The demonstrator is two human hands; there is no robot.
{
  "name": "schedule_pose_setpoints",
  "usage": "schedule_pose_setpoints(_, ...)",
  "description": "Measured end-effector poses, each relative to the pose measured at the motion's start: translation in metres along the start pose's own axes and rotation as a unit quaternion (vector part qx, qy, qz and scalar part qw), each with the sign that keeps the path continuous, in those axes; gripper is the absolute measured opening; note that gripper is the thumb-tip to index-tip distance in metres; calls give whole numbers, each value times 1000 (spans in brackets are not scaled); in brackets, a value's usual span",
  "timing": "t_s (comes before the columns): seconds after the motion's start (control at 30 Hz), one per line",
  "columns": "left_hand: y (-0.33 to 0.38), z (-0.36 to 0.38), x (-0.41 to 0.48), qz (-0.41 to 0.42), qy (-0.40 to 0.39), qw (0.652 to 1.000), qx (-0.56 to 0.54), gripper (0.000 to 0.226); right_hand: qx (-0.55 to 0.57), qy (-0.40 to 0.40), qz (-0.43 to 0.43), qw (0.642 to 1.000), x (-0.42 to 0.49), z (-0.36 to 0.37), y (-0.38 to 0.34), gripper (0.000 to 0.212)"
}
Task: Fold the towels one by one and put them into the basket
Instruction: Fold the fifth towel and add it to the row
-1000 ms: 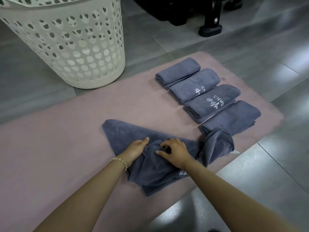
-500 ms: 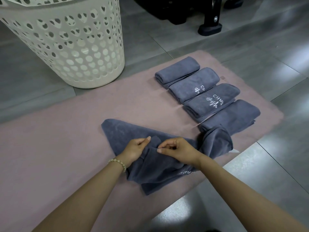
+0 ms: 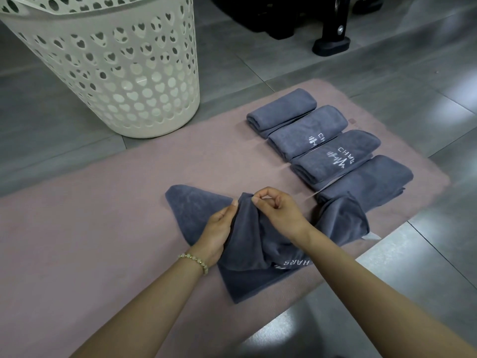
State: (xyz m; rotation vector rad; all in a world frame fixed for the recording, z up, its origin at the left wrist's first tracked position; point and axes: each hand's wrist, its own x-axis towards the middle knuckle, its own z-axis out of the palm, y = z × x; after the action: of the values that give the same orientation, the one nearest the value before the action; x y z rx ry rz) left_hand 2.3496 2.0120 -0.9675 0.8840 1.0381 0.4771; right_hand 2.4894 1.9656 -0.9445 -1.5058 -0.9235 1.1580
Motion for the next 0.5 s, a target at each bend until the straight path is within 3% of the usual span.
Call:
schedule_pose_setpoints(0.17, -2, 1, -3, 29, 20, 999, 25, 36, 44, 39, 0, 998, 0, -2, 3, 17)
schedule_pose_setpoints(0.3, -1, 8, -5, 32, 36, 998, 39, 40, 6, 62, 2, 998, 5, -6, 3, 18)
schedule_pose_setpoints(0.5, -2, 18, 0, 131, 47, 988, 73, 27, 20, 56, -6, 998, 3, -16, 7, 7)
